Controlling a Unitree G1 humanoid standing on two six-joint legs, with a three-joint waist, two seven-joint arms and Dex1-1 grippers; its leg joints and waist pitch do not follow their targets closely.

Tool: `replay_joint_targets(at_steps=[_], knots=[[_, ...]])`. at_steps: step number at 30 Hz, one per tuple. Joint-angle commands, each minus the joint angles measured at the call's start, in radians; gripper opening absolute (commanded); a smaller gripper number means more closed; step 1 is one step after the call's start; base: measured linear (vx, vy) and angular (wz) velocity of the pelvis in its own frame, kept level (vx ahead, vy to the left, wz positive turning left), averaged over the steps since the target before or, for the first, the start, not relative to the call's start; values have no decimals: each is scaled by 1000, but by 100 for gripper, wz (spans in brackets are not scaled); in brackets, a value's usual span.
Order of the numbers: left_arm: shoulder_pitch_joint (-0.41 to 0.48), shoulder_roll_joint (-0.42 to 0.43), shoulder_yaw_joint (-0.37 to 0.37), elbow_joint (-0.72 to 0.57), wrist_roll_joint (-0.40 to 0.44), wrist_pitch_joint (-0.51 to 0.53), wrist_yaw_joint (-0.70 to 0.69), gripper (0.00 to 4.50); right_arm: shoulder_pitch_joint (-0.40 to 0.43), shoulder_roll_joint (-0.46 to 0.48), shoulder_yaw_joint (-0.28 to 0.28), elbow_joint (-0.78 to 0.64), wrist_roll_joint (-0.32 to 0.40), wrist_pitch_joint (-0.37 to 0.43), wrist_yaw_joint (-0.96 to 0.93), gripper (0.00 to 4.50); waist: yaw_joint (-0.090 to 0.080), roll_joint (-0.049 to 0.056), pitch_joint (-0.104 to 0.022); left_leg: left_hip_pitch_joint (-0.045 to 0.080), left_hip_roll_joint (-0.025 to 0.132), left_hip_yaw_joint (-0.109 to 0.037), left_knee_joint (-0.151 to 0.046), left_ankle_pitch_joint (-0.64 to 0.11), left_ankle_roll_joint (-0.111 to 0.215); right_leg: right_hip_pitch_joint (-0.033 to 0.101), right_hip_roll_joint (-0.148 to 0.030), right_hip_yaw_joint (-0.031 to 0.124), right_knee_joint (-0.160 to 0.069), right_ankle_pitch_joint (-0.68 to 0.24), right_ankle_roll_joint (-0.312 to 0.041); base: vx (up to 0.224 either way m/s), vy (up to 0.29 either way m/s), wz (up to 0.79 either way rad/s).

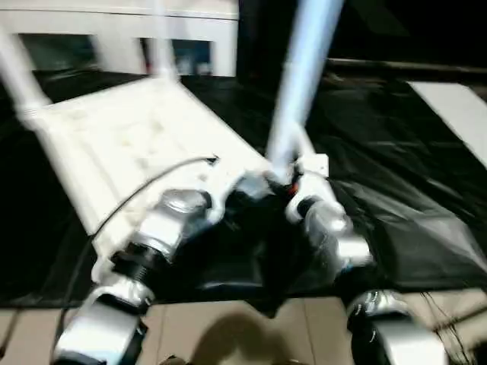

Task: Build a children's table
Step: Rotate leg to tighten, then rotate table base

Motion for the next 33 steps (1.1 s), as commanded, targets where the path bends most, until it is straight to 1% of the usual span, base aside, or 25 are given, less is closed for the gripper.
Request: replay_joint_targets(at_steps=[1,2,3,4,5,6,7,8,9,10,11,12,13,14,16,18,21,24,25,28,29,30,31,32,33], knots=[[-27,-3,3,62,28,-43,56,0,10,8,56,-94,6,16,44,376,8,9,-78,-4,18,-12,-69,-179,13,64,-63,40,-76,-134,-186,0,0,0],[-32,0,3,74,33,-59,63,0,22,-1,58,-131,12,29,47,376,10,11,-77,1,19,-11,-67,-166,16,57,-65,43,-80,-119,-190,0,0,0],[-36,5,0,84,41,-81,68,0,36,-11,62,-168,16,38,50,376,13,11,-82,5,20,-10,-62,-136,23,61,-62,45,-69,-45,-208,0,0,0],[-36,5,0,84,41,-81,68,0,36,-11,62,-168,16,38,50,376,13,11,-79,3,19,-10,-63,-124,30,61,-60,44,-69,-21,-212,0,0,0],[-46,8,-4,100,55,-132,85,0,58,-29,73,-216,11,44,47,376,16,15,-77,6,18,-8,-63,-133,36,58,-59,43,-72,-10,-219,0,0,0],[-61,8,-1,121,65,-211,110,0,89,-50,85,-272,2,48,38,376,17,23,-78,7,19,-9,-62,-137,32,59,-60,44,-69,-6,-220,0,0,0],[-64,7,2,124,65,-226,115,0,95,-53,86,-282,1,50,36,376,19,17,-79,9,19,-8,-62,-141,30,60,-58,44,-71,3,-215,0,0,0],[-73,10,0,133,75,-270,134,0,113,-59,86,-306,-6,54,33,376,20,15,-79,7,17,-8,-62,-139,29,62,-59,45,-69,7,-216,0,0,0],[-77,12,-3,136,82,-287,142,0,120,-61,85,-314,-9,55,32,376,22,18,-80,8,17,-7,-61,-142,28,62,-59,45,-70,11,-216,0,0,0],[-78,13,-4,138,84,-293,146,43,123,-62,85,-318,-11,56,32,383,22,19,-82,7,17,-8,-61,-138,27,63,-60,45,-68,19,-223,0,0,0],[-85,20,-9,141,96,-300,158,54,132,-61,79,-328,-11,58,26,383,22,23,-82,8,16,-7,-60,-137,26,62,-60,46,-68,28,-230,0,0,0],[-92,29,-10,142,108,-314,180,54,140,-59,72,-337,-15,61,21,383,22,22,-83,7,17,-7,-59,-136,26,63,-60,46,-65,36,-235,0,0,0],[-98,34,-11,143,116,-322,195,54,145,-57,67,-344,-18,62,17,383,24,27,-85,8,18,-8,-57,-130,29,63,-60,46,-64,57,-240,0,0,0],[-110,49,-17,148,152,-373,262,61,152,-53,62,-359,-17,72,19,383,22,29,-83,6,19,-9,-58,-131,31,63,-57,44,-62,70,-241,0,0,0],[-119,59,-22,154,180,-417,313,93,158,-52,64,-375,-15,82,19,383,24,29,-82,9,18,-10,-59,-145,28,63,-58,43,-64,49,-233,0,0,0],[-125,60,-6,155,180,-448,346,93,163,-56,71,-391,-10,95,14,383,26,28,-80,10,19,-10,-61,-152,21,62,-58,44,-65,27,-226,0,0,0],[-124,62,43,117,169,-499,392,93,168,-64,86,-403,-8,118,-2,383,33,29,-83,12,20,-9,-59,-136,12,62,-59,44,-61,44,-230,0,0,0],[-59,107,122,-72,134,-416,389,93,165,-63,112,-398,-22,136,18,383,35,31,-85,8,21,-9,-57,-110,14,62,-60,43,-54,92,-247,0,0,0],[-30,131,133,-129,115,-369,345,93,165,-61,118,-398,-24,149,28,383,35,32,-85,11,21,-7,-56,-114,13,61,-59,43,-53,92,-249,0,0,0],[43,189,163,-275,66,-234,236,93,161,-59,132,-388,-35,175,41,383,29,37,-78,10,23,-8,-62,-150,-3,57,-61,43,-57,11,-245,0,0,0],[108,264,188,-408,35,-104,157,93,157,-59,146,-373,-51,187,41,383,29,36,-80,17,23,-6,-61,-163,-14,52,-58,43,-58,-10,-242,0,0,0],[131,301,195,-458,31,-49,121,93,154,-59,150,-366,-57,187,39,383,28,36,-80,11,26,-10,-64,-152,-19,57,-62,43,-53,-5,-242,0,0,0],[166,366,203,-535,26,39,61,93,150,-58,155,-355,-66,186,35,383,26,40,-79,18,24,-6,-64,-163,-27,50,-58,42,-55,-23,-238,0,0,0],[195,435,212,-599,27,118,6,93,143,-57,161,-342,-72,190,31,383,21,40,-77,17,22,-7,-65,-168,-29,48,-54,42,-54,-41,-236,0,0,0],[213,479,219,-638,27,165,-27,93,139,-56,165,-334,-74,194,28,383,19,42,-73,19,20,-5,-65,-182,-31,44,-51,44,-60,-59,-233,0,0,0]])
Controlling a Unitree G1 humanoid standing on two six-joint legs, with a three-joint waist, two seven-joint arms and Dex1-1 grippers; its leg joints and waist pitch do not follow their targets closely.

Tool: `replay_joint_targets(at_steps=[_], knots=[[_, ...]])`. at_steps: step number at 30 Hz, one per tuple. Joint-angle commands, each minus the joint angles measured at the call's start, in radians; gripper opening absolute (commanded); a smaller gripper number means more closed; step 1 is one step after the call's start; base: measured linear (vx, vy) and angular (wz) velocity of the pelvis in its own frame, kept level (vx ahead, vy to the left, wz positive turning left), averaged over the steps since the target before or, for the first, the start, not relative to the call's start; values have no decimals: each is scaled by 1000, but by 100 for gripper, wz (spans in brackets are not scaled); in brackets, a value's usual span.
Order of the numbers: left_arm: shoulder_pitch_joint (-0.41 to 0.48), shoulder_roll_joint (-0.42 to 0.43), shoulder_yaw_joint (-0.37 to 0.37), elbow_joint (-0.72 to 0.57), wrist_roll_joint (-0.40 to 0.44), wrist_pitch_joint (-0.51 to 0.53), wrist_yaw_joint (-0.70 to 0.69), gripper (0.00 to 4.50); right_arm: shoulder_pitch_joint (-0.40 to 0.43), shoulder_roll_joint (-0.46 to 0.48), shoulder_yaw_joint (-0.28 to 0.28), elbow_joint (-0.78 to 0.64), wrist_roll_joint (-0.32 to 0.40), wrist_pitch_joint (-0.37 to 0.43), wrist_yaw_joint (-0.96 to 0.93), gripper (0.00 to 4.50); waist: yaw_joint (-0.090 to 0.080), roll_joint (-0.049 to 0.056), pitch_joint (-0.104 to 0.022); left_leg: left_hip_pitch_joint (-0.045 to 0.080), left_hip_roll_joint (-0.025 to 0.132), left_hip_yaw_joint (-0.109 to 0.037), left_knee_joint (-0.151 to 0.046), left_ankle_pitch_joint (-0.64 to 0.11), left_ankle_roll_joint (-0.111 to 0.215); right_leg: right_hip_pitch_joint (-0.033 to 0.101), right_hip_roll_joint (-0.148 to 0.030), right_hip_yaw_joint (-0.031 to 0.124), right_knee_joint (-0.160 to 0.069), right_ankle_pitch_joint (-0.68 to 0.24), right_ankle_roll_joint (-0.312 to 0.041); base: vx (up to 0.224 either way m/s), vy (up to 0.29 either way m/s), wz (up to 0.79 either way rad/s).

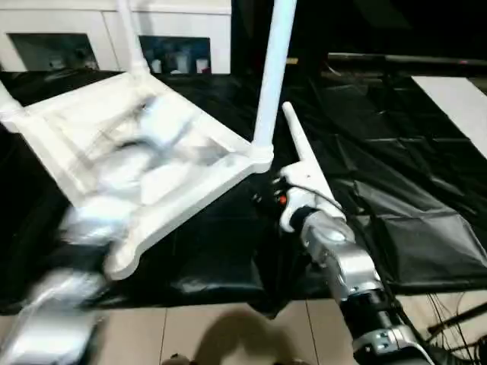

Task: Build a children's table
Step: Rotate table base

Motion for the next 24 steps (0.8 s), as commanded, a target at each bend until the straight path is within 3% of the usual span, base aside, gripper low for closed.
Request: replay_joint_targets(at_steps=[1,3,4,5,6,7,8,12,16,20,24], knots=[[11,71,36,-116,-13,129,-93,93,-18,-2,11,20,-15,19,-8,383,3,29,-75,20,19,-2,-63,-184,-27,48,-53,46,-55,-60,-233,0,0,0],[28,112,53,-152,-13,181,-115,93,-26,0,15,33,-20,23,-19,383,11,31,-69,30,20,0,-66,-230,-41,39,-52,49,-62,-108,-227,0,0,0],[47,158,68,-173,-2,226,-139,93,-36,4,16,53,-25,23,-29,383,11,23,-68,28,19,0,-68,-236,-42,41,-51,49,-63,-121,-223,0,0,0],[109,268,101,-206,33,301,-196,93,-68,16,21,111,-36,15,-44,383,12,24,-66,22,19,-5,-73,-263,-49,40,-56,48,-61,-178,-207,0,0,0],[161,343,117,-235,41,360,-228,93,-91,25,25,152,-43,11,-48,383,4,16,-64,15,18,-8,-76,-276,-52,44,-57,48,-60,-201,-201,0,0,0],[161,343,117,-235,41,360,-228,93,-91,25,25,152,-43,11,-48,383,-2,22,-62,15,17,-10,-78,-293,-55,42,-57,48,-66,-252,-183,0,0,0],[200,382,120,-252,30,389,-253,93,-106,30,30,178,-50,4,-51,383,1,26,-61,29,19,-7,-73,-310,-60,28,-58,52,-72,-264,-182,0,0,0],[368,443,78,-331,-61,496,-309,93,-178,70,42,298,-68,-30,-59,383,5,26,-64,24,21,-8,-77,-311,-64,30,-58,53,-64,-227,-200,0,0,0],[443,432,34,-377,-87,562,-338,93,-220,97,59,377,-91,-61,-66,383,3,30,-66,23,19,-6,-75,-289,-66,30,-54,52,-58,-161,-214,0,0,0],[428,270,45,-309,-96,470,-287,93,-248,132,53,445,-73,-115,-40,383,10,29,-66,28,17,-4,-73,-311,-70,31,-54,54,-66,-172,-203,0,0,0],[413,172,40,-274,-118,435,-234,93,-250,151,47,471,-58,-153,0,383,9,29,-69,20,16,-7,-73,-314,-66,39,-54,53,-60,-158,-199,0,0,0]])
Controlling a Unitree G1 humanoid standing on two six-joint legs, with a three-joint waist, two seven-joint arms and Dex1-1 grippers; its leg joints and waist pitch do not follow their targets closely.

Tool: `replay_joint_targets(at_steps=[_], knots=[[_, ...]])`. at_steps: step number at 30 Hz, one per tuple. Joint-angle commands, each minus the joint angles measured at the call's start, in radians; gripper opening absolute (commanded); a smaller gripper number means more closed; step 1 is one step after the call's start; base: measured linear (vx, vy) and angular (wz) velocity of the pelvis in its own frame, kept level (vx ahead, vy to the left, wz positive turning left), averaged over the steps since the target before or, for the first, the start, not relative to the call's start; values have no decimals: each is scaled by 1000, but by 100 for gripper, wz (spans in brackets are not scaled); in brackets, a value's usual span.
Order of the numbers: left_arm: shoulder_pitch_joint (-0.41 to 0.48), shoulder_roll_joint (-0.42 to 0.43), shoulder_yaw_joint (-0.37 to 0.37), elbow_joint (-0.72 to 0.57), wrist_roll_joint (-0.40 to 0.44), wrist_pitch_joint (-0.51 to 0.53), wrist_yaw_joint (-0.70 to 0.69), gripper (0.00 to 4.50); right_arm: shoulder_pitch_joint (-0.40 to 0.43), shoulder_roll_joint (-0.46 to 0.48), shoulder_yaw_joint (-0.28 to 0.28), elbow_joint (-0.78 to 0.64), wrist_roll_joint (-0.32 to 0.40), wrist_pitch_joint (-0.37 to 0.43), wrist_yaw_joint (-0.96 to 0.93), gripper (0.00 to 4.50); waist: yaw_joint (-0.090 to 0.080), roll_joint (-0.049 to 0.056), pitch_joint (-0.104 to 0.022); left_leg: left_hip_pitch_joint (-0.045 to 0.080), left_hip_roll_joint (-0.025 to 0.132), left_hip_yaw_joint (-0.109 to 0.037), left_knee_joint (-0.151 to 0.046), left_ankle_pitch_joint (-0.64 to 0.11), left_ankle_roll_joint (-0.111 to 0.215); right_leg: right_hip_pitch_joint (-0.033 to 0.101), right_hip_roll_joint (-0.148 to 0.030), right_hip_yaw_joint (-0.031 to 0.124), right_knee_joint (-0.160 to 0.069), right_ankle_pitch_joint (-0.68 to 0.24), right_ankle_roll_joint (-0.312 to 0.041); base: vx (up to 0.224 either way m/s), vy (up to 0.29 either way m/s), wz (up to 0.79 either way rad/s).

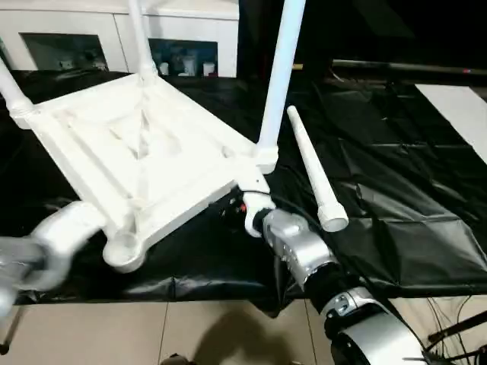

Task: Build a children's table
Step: Rotate table base, then pick table leg

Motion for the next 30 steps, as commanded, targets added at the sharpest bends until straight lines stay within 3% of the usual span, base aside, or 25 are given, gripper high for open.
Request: replay_joint_targets(at_steps=[1,4,7,11,12,13,14,16,17,20,21,22,23,24,26,28,30], knots=[[-18,-28,6,7,-24,-21,34,93,-23,37,-11,15,19,-28,23,383,-2,37,-66,19,18,-7,-77,-318,-63,36,-54,50,-70,-165,-197,0,0,0],[-43,-98,-3,29,-58,-39,77,93,-28,46,-34,31,41,-66,42,383,3,37,-67,24,20,-5,-74,-323,-53,32,-55,51,-73,-183,-199,0,0,0],[-78,-143,-26,82,-28,-87,132,93,-26,39,-35,14,43,-77,49,383,6,32,-67,18,18,-7,-75,-313,-49,37,-52,49,-73,-191,-190,0,0,0],[-156,-246,-35,184,28,-183,225,93,3,5,-52,-68,47,-69,7,383,12,35,-70,21,19,-7,-73,-301,-51,36,-53,50,-75,-184,-178,0,0,0],[-170,-267,-37,197,28,-196,237,93,11,-7,-60,-94,48,-62,-1,383,12,44,-70,19,18,-8,-74,-300,-54,36,-52,49,-73,-181,-177,0,0,0],[-178,-278,-38,204,25,-203,244,93,17,-14,-65,-111,49,-56,-5,383,14,39,-71,24,19,-7,-72,-304,-55,34,-51,48,-75,-172,-171,0,0,0],[-189,-291,-50,211,25,-226,248,93,31,-32,-75,-155,48,-39,-19,383,14,37,-72,22,18,-8,-72,-300,-54,36,-51,49,-73,-163,-173,0,0,0],[-220,-321,-68,239,30,-267,283,93,57,-76,-103,-245,58,2,-39,383,17,53,-72,27,18,-9,-70,-303,-59,33,-46,47,-72,-137,-167,0,0,0],[-233,-330,-73,262,34,-303,299,93,65,-89,-119,-274,69,21,-40,383,16,47,-74,23,16,-9,-69,-302,-60,38,-46,47,-70,-125,-172,0,0,0],[-280,-362,-82,341,56,-404,355,93,93,-141,-150,-375,83,82,-32,383,14,53,-75,16,11,-10,-68,-289,-54,46,-44,46,-72,-117,-161,0,0,0],[-290,-370,-81,361,64,-430,364,93,97,-149,-153,-390,80,93,-31,383,15,48,-77,17,11,-9,-64,-271,-51,47,-46,47,-73,-103,-159,0,0,0],[-299,-379,-76,377,70,-443,383,93,98,-159,-154,-403,71,110,-38,383,14,45,-77,11,9,-9,-64,-257,-48,51,-47,46,-73,-101,-159,0,0,0],[-334,-404,-68,441,114,-523,470,93,98,-198,-152,-450,8,194,-98,383,11,51,-77,12,7,-8,-61,-241,-50,50,-43,45,-75,-97,-157,0,0,0],[-334,-404,-68,442,115,-525,471,93,98,-198,-152,-451,6,196,-99,383,11,48,-77,11,6,-9,-60,-232,-51,52,-42,45,-75,-98,-156,0,0,0],[-346,-424,-50,447,108,-535,487,93,81,-239,-140,-483,-43,295,-128,383,10,56,-79,8,5,-10,-58,-216,-55,55,-45,44,-72,-104,-158,0,0,0],[-344,-421,-51,435,102,-534,474,93,69,-251,-149,-488,-32,320,-127,383,5,52,-80,7,5,-9,-57,-220,-50,56,-45,44,-72,-106,-164,0,0,0],[-338,-412,-57,415,90,-533,449,100,47,-262,-178,-484,-9,345,-144,399,2,57,-81,9,6,-8,-55,-218,-43,54,-47,44,-72,-110,-172,0,0,0]])
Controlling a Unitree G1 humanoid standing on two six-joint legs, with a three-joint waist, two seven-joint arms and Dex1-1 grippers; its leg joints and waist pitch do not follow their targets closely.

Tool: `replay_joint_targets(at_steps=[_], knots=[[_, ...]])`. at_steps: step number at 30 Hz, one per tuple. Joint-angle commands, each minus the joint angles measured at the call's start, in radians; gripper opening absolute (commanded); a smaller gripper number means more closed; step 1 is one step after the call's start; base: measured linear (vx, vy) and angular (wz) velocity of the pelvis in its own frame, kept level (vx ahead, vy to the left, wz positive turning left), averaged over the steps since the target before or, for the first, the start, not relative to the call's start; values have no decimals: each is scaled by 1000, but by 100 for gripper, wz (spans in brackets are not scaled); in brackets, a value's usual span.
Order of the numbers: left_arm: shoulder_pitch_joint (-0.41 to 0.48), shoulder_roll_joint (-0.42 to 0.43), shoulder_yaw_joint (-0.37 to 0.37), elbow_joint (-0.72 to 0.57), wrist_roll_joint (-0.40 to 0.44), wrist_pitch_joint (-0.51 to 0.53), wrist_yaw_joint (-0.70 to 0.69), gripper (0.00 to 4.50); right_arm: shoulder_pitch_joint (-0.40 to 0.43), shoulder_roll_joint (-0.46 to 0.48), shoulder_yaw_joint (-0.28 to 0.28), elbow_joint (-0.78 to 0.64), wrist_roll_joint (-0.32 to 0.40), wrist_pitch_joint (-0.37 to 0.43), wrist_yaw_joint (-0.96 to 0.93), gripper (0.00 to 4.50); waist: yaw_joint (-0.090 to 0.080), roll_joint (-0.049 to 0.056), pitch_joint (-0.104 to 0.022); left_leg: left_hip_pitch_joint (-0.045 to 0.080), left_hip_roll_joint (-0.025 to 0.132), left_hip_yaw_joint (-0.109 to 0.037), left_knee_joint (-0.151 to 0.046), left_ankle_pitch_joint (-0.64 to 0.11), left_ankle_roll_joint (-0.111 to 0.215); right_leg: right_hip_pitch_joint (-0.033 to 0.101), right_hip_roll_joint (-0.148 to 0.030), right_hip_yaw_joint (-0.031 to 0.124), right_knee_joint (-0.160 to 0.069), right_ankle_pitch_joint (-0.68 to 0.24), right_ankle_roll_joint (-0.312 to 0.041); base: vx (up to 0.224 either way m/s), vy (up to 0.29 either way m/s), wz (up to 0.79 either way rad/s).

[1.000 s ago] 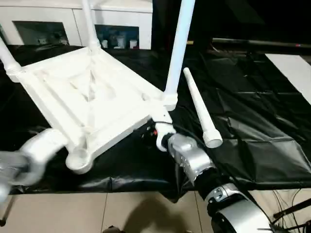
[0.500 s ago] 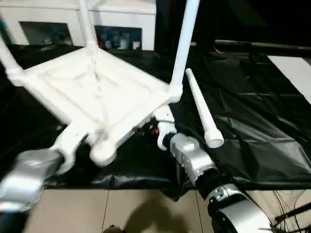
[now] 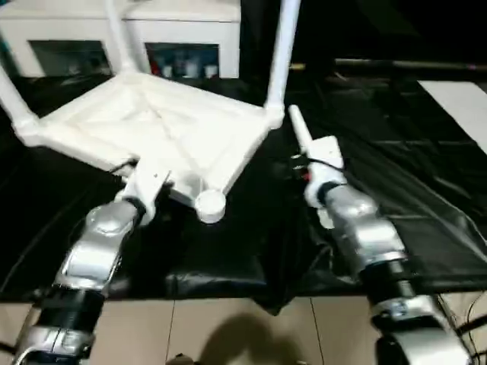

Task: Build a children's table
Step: Pick table leg

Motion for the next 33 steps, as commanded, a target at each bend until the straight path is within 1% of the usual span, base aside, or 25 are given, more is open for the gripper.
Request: replay_joint_targets(at_steps=[1,2,3,4,6,8,9,10,11,12,13,15,16,17,19,20,22,25,26,27,28,29,31,32,33], knots=[[7,17,-2,-33,-16,-3,-34,103,-48,-12,-31,-9,21,53,-23,409,0,18,-82,11,5,-4,-60,-212,-38,53,-48,43,-73,-112,-182,0,0,0],[10,33,-5,-45,-35,-5,-78,103,-92,-41,-35,13,14,124,-36,419,-4,20,-83,10,4,-5,-59,-198,-35,53,-46,42,-71,-102,-192,0,0,0],[10,36,-6,-48,-36,-4,-84,103,-99,-45,-33,18,12,129,-35,426,-6,24,-81,11,5,-3,-57,-198,-34,51,-45,41,-70,-99,-199,0,0,0],[10,42,-8,-55,-40,-5,-99,103,-111,-50,-32,27,12,136,-30,426,-6,24,-80,11,5,-2,-57,-200,-33,50,-45,42,-72,-101,-199,0,0,0],[12,61,-10,-108,-85,6,-184,103,-173,-72,-29,88,7,159,-15,444,-6,23,-82,12,5,-1,-56,-203,-35,49,-48,42,-70,-113,-209,0,0,0],[11,72,-13,-154,-135,28,-259,103,-222,-83,-35,146,6,178,-8,444,-7,25,-80,13,7,1,-55,-211,-38,47,-48,42,-68,-109,-225,0,0,0],[16,89,-27,-214,-191,72,-333,103,-262,-96,-25,209,-16,222,-5,444,-8,19,-80,12,6,2,-56,-205,-35,49,-47,41,-67,-103,-227,0,0,0],[22,106,-42,-276,-246,125,-397,103,-295,-107,-25,276,-24,242,-5,444,-6,23,-84,14,7,0,-54,-199,-39,49,-50,41,-59,-95,-238,0,0,0],[24,113,-49,-304,-272,153,-423,103,-310,-112,-27,308,-24,251,-3,444,-6,20,-81,13,7,2,-54,-198,-42,46,-48,40,-60,-92,-249,0,0,0],[27,121,-64,-363,-327,213,-471,103,-339,-121,-33,379,-15,269,9,444,-6,19,-80,15,8,4,-53,-208,-46,45,-48,41,-60,-90,-255,0,0,0],[27,121,-70,-377,-341,226,-481,103,-346,-125,-34,401,-13,267,17,444,-6,19,-80,15,8,4,-53,-208,-46,45,-48,41,-60,-90,-255,0,0,0],[22,117,-90,-418,-380,266,-506,103,-370,-137,-34,469,-3,268,49,444,-2,17,-78,10,7,9,-51,-195,-33,48,-47,41,-60,-75,-253,0,0,0],[15,106,-100,-431,-395,286,-512,103,-387,-145,-31,510,2,284,73,444,-3,3,-80,7,7,9,-51,-174,-24,55,-48,41,-57,-65,-249,0,0,0],[10,99,-105,-436,-400,297,-515,103,-400,-150,-28,542,4,291,90,444,-3,6,-81,7,6,8,-50,-170,-23,55,-48,40,-56,-68,-251,0,0,0],[5,89,-113,-437,-398,308,-514,103,-415,-155,-24,582,7,304,119,444,-3,3,-79,6,8,10,-49,-167,-13,54,-49,41,-60,-95,-246,0,0,0],[2,81,-121,-431,-389,309,-510,103,-421,-154,-26,607,11,315,142,444,-4,-3,-79,5,8,11,-49,-166,-11,55,-49,41,-61,-101,-243,0,0,0],[0,77,-126,-432,-384,317,-510,103,-428,-149,-34,636,20,330,172,444,-4,-3,-78,3,8,10,-48,-163,-8,56,-51,40,-63,-129,-233,0,0,0],[-2,89,-127,-455,-403,354,-505,103,-446,-138,-37,694,26,334,210,444,-5,-3,-80,4,10,10,-46,-156,-6,54,-53,40,-61,-137,-235,0,0,0],[-2,90,-126,-457,-405,357,-504,103,-447,-137,-37,697,27,335,214,428,-5,-3,-79,3,11,9,-47,-153,-4,54,-53,39,-61,-136,-237,0,0,0],[-2,91,-126,-459,-407,359,-504,103,-448,-137,-37,700,27,336,216,428,-5,-2,-79,3,11,10,-47,-150,-3,53,-52,39,-61,-134,-237,0,0,0],[-1,97,-126,-468,-412,370,-501,103,-449,-131,-38,715,29,339,225,428,-5,-5,-78,3,11,10,-47,-150,-2,53,-51,39,-61,-135,-237,0,0,0],[-1,99,-126,-471,-413,373,-500,103,-449,-129,-39,719,29,340,229,407,-3,-1,-78,4,12,10,-47,-148,-2,50,-51,38,-60,-132,-240,0,0,0],[-1,100,-127,-476,-414,380,-498,103,-452,-127,-38,737,30,344,242,394,-2,-2,-78,4,12,10,-47,-153,-4,51,-50,38,-60,-133,-241,0,0,0],[-2,99,-128,-478,-415,386,-497,103,-453,-127,-26,757,21,343,259,377,-2,-1,-79,5,13,10,-47,-160,-7,50,-51,38,-60,-138,-242,0,0,0],[-3,98,-129,-479,-413,388,-497,103,-454,-127,-25,766,18,342,261,377,-2,-1,-79,6,12,10,-47,-163,-8,49,-51,38,-60,-141,-243,0,0,0]])
